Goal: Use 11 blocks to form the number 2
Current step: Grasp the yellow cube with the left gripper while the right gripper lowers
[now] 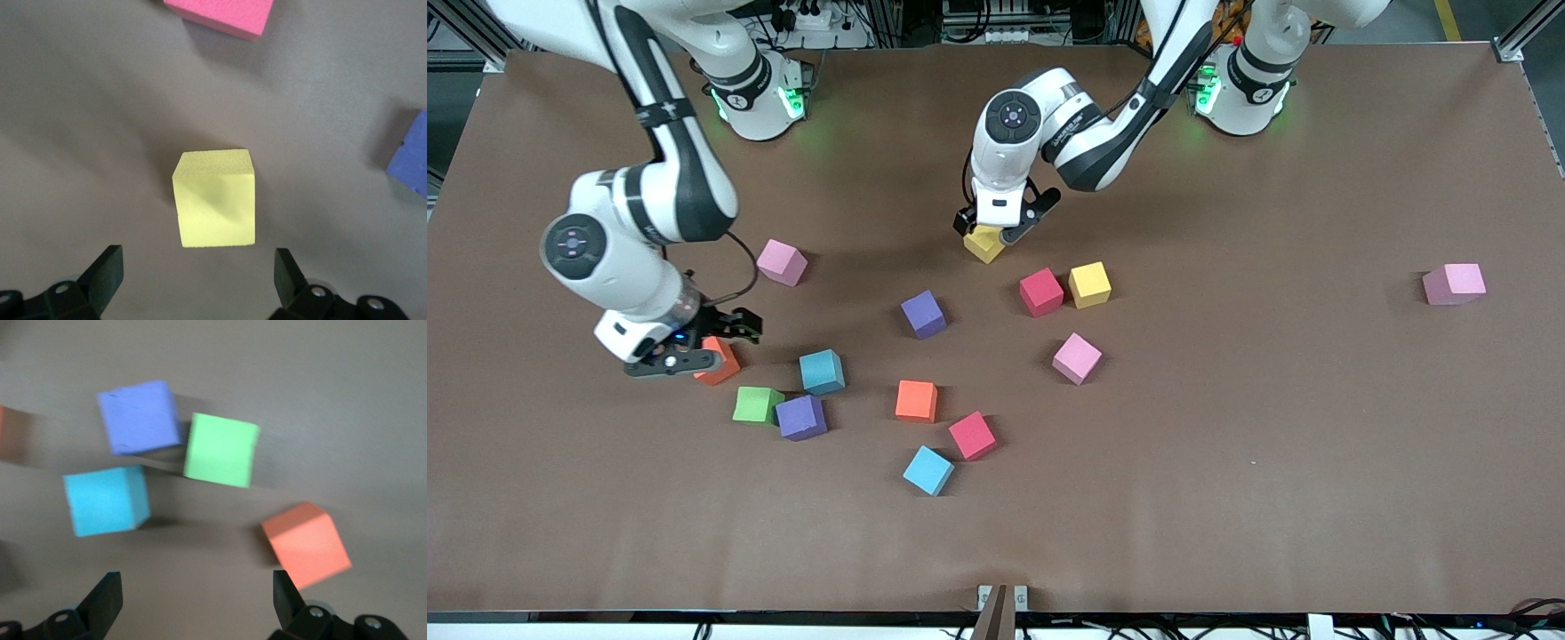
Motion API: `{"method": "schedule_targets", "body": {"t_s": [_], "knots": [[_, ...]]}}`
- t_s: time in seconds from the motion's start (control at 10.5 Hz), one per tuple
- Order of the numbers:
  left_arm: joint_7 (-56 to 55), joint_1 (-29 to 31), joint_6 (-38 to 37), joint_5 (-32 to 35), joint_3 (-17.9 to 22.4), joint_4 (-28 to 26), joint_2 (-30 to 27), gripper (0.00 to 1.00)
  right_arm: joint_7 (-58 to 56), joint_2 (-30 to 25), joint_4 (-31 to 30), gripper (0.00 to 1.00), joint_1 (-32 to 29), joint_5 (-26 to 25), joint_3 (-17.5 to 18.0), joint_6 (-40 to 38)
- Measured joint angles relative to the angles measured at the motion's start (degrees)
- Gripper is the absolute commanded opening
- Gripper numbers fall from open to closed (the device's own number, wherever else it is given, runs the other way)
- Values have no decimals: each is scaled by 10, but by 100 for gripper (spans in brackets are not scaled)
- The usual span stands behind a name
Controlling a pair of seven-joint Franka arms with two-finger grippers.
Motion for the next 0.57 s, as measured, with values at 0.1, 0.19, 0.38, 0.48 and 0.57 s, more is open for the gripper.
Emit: {"method": "schedule_targets", "body": {"t_s": [0.1, 0.19, 0.38, 0.48, 0.57], "knots": [[-10, 0, 11, 0, 0, -6, 3, 100, 5, 22, 23, 100, 17, 0, 0, 1], [-20, 0, 23, 0, 0, -10, 7, 100, 9, 48, 47, 100, 27, 0, 0, 2], [-41, -2, 57, 7, 0, -15, 22, 100, 9, 99, 84, 100, 31, 0, 0, 6], [-47, -8, 67, 12, 0, -15, 31, 100, 9, 119, 97, 100, 33, 1, 0, 7], [-48, -13, 77, 12, 0, -15, 40, 100, 10, 133, 106, 100, 38, 6, 0, 7]]}}
